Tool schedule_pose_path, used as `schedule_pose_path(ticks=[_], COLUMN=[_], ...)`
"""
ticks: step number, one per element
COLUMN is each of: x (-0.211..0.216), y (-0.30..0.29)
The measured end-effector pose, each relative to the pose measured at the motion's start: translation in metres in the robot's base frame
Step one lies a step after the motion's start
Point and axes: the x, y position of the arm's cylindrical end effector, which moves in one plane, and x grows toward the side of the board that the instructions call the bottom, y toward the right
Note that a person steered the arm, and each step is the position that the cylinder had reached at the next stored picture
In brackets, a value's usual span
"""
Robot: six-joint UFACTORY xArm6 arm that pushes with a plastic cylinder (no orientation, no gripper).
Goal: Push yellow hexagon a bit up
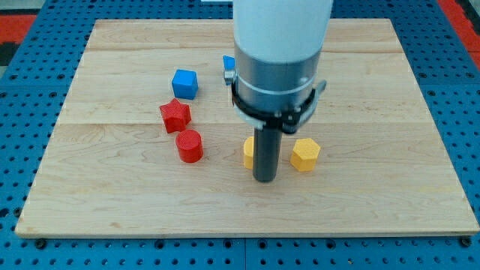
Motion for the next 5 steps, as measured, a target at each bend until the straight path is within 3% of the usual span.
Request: schedule_pose_path(ticks=[1,3,5], x=[-0.009,0.026,0.011], y=[0.002,0.048,0.083])
